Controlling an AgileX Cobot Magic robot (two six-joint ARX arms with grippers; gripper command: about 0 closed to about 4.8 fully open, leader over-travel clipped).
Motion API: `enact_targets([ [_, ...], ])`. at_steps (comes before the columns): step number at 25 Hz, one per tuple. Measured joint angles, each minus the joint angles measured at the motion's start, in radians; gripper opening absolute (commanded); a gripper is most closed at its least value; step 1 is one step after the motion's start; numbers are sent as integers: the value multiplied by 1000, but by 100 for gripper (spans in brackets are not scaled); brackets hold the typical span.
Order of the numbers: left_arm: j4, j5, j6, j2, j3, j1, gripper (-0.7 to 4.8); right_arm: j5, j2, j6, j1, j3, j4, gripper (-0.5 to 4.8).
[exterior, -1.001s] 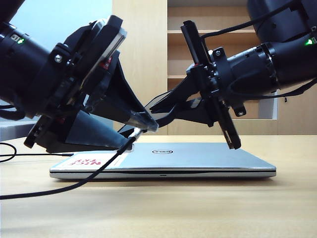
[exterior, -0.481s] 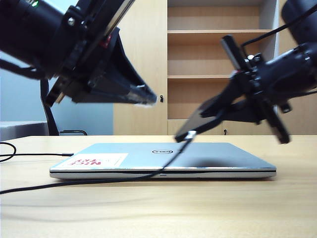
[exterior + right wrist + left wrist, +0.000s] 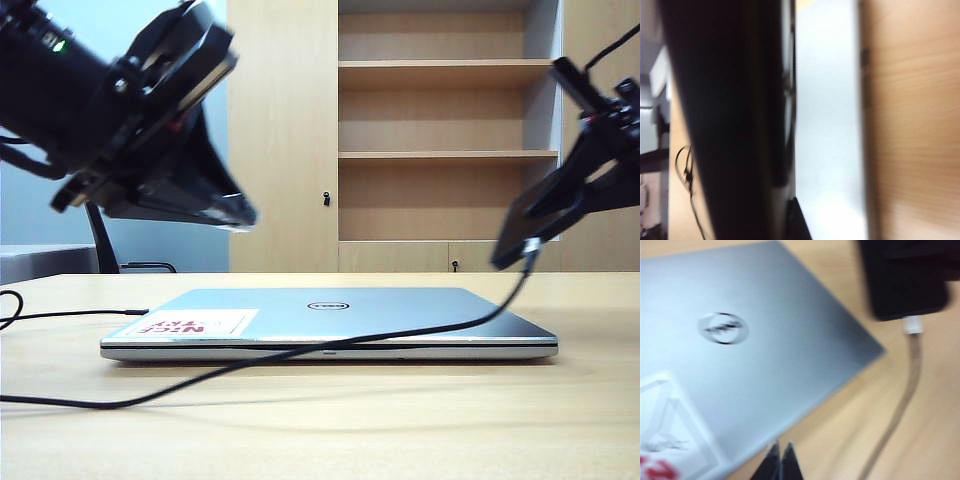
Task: Pick up the charging cable and the phone, plug the charging cable into the charging port on the phone, and finally place them back on the table.
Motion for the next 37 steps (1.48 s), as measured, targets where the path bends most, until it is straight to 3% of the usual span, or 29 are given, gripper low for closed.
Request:
enact_targets([
  [5,-2,-2,16,-2,0,84,-6,-3,3,-138,-100,99,-163,-6],
  [13,-1,-3,16,-4,0,84,-6,20,145,-267,-114,187,-290,-5],
  [26,-1,-3,16,-4,1,83,-6,18,356,-303,-116,261,-303,-4],
  [28,-1,-3,16,-4,1,83,-6,21,357,-322,-115,266,-306,73],
  [32,-1,-3,16,-4,1,83,-6,98,358,-329,-115,270,-312,153],
  [37,-1,-3,16,-4,1,83,-6,171,358,-347,-115,309,-349,159],
])
